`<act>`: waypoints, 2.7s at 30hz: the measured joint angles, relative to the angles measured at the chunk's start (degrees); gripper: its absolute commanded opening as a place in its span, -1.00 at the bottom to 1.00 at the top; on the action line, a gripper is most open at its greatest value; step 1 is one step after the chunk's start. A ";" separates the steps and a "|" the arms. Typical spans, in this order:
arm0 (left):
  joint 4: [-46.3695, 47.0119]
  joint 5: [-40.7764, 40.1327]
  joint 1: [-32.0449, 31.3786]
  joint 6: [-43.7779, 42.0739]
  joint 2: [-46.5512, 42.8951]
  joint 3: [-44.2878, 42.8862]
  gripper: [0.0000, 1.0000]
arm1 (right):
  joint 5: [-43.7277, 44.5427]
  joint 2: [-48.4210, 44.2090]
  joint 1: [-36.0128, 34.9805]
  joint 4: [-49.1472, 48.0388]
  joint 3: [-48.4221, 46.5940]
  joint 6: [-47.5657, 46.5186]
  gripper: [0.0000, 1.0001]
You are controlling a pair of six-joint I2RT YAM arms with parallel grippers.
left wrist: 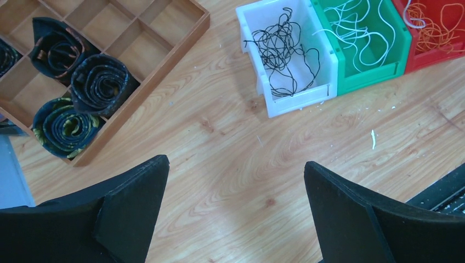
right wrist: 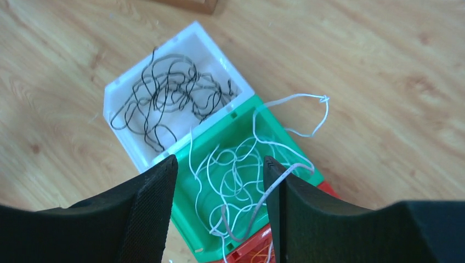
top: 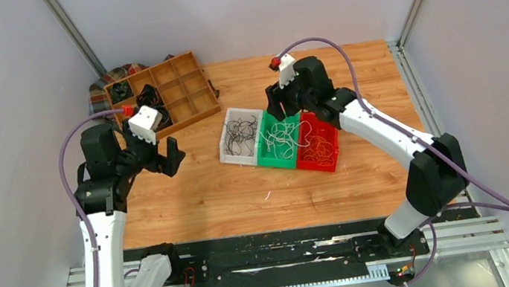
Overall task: Untangle the cables
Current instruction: Place the cable in the bin.
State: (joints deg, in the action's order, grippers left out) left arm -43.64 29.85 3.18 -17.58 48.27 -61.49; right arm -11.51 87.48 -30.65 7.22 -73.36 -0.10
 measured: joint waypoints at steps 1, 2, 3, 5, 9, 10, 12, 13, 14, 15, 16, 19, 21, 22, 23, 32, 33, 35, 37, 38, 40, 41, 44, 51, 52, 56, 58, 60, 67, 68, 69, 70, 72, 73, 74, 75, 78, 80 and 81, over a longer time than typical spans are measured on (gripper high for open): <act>0.04 0.15 0.00 0.02 -0.24 0.20 0.96 | -0.63 1.27 -0.09 1.86 -0.87 -0.07 0.19; 0.04 0.33 0.00 0.02 -0.42 0.35 0.96 | -0.98 2.40 -0.13 3.76 -1.70 -0.17 0.20; 0.07 0.46 0.00 0.04 -0.44 0.39 0.96 | -1.18 3.34 -0.15 5.60 -2.34 -0.33 0.21; 0.22 0.59 0.00 0.09 -0.42 0.46 0.96 | -1.53 4.44 -0.24 8.98 -2.93 -0.48 0.29; 0.35 0.63 0.00 0.22 -0.44 0.46 0.96 | -2.58 4.68 -0.24 14.45 -4.15 -0.50 0.45; 0.37 0.61 0.00 0.22 -0.44 0.46 0.96 | -3.56 5.07 -0.24 16.44 -5.57 -0.57 0.47; 0.39 0.63 0.00 0.22 -0.44 0.46 0.96 | -5.44 6.29 -0.24 19.89 -9.03 -0.55 0.47; 0.39 0.61 0.00 0.22 -0.44 0.46 0.96 | -6.34 7.08 -0.24 21.22 -10.73 -0.52 0.47; 0.44 0.61 0.00 0.22 -0.46 0.46 0.96 | -7.19 7.98 -0.24 22.82 -12.68 -0.48 0.47; 0.50 0.61 0.00 0.24 -0.52 0.46 0.96 | -7.85 8.59 -0.24 23.96 -13.84 -0.42 0.46; 0.72 0.63 0.00 0.26 -0.59 0.55 0.96 | -8.41 9.03 -0.26 25.24 -14.67 -0.31 0.46; 1.46 0.68 0.00 0.42 -1.11 1.27 0.96 | -9.29 9.03 -0.37 28.09 -14.86 0.07 0.46; 1.51 0.79 0.00 0.42 -1.36 1.66 0.96 | -8.13 8.79 -0.50 28.72 -14.84 0.26 0.42; 1.55 0.79 0.00 0.44 -1.38 1.77 0.96 | -6.67 8.50 -0.48 28.63 -14.84 0.48 0.38; 1.55 0.79 0.00 0.42 -1.38 1.84 0.96 | -5.35 8.22 -0.46 28.48 -14.84 0.74 0.34; 1.53 0.79 0.00 0.42 -1.42 1.86 0.96 | 8.63 10.56 5.86 24.11 -16.35 5.11 0.23; 1.53 0.79 0.00 0.42 -1.42 1.86 0.96 | 9.75 11.74 6.01 23.78 -16.76 5.20 0.21; 1.53 0.79 0.00 0.44 -1.40 1.86 0.96 | 11.63 14.53 6.08 23.04 -17.25 5.25 0.19; 1.53 0.79 0.00 0.44 -1.40 1.86 0.96 | 12.17 17.51 6.08 22.56 -17.57 5.31 0.16; 1.53 0.79 0.00 0.44 -1.40 1.86 0.96 | 12.24 18.64 6.10 22.40 -17.70 5.35 0.13; 1.51 0.76 0.00 0.42 -1.40 1.86 0.96 | 12.46 21.29 6.29 21.92 -17.99 5.68 0.07; 1.51 0.72 0.00 0.42 -1.40 1.84 0.96 | 12.46 22.12 6.40 21.77 -18.08 5.90 0.02; 1.49 0.59 0.00 0.39 -1.40 1.84 0.96 | 12.24 24.24 6.95 21.33 -18.86 6.91 -0.25; 1.46 0.46 0.00 0.37 -1.42 1.84 0.96 | 9.97 24.41 7.65 18.14 -19.04 9.46 -0.94; 1.44 0.42 0.00 0.35 -1.44 1.84 0.96 | 9.25 24.09 7.67 17.27 -18.67 10.01 -0.98; 1.44 0.24 0.00 0.20 -1.57 1.84 0.96 | 6.01 19.98 7.67 13.99 -14.69 11.56 -0.99; 1.42 0.09 0.00 0.20 -1.68 1.84 0.96 | 4.28 16.26 7.67 12.17 -11.74 12.68 -0.99; 1.33 -0.02 0.00 0.20 -1.77 1.84 0.96 | 2.91 12.04 7.65 10.36 -8.92 13.49 -0.86; 1.05 -0.11 0.00 0.20 -2.27 1.84 0.96 | 5.29 4.11 7.65 8.07 -4.35 14.91 0.08; 1.05 -0.09 0.00 0.20 -2.29 1.84 0.96 | 6.14 4.39 7.65 8.22 -4.33 14.86 0.09; 1.03 -0.11 0.00 0.17 -2.32 1.84 0.96 | 6.91 5.05 7.65 8.41 -4.33 14.86 0.10; 1.03 -0.09 0.00 0.13 -2.32 1.84 0.96 | 7.56 5.86 7.65 8.74 -4.33 14.88 0.10; 0.90 -0.13 0.00 -0.02 -2.32 1.84 0.96 | 8.39 7.82 7.67 9.49 -4.37 14.91 0.08; 0.79 -0.13 0.00 -0.09 -2.32 1.84 0.96 | 8.66 9.31 7.67 9.97 -4.52 14.91 0.05; 0.61 -0.15 0.00 -0.22 -2.32 1.84 0.96 | 8.76 10.45 7.67 10.43 -4.72 14.93 0.00; 0.44 -0.17 0.00 -0.26 -2.32 1.84 0.96 | 8.76 12.09 7.67 10.93 -5.09 15.02 -0.06; 0.09 -0.33 0.00 -0.57 -2.32 1.84 0.96 | 8.55 16.11 7.82 12.28 -6.25 15.58 -0.26; -0.04 -0.39 0.00 -0.76 -2.34 1.84 0.96 | 8.46 17.16 7.96 12.50 -7.41 15.78 -0.40; -0.11 -0.42 0.00 -0.87 -2.36 1.84 0.96 | 8.26 17.40 8.09 12.61 -8.04 16.00 -0.48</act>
State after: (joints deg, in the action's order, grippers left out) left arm -43.75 29.43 3.18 -18.46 45.91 -59.66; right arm -3.25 104.88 -22.57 19.84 -81.41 15.90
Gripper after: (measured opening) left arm 0.980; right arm 0.356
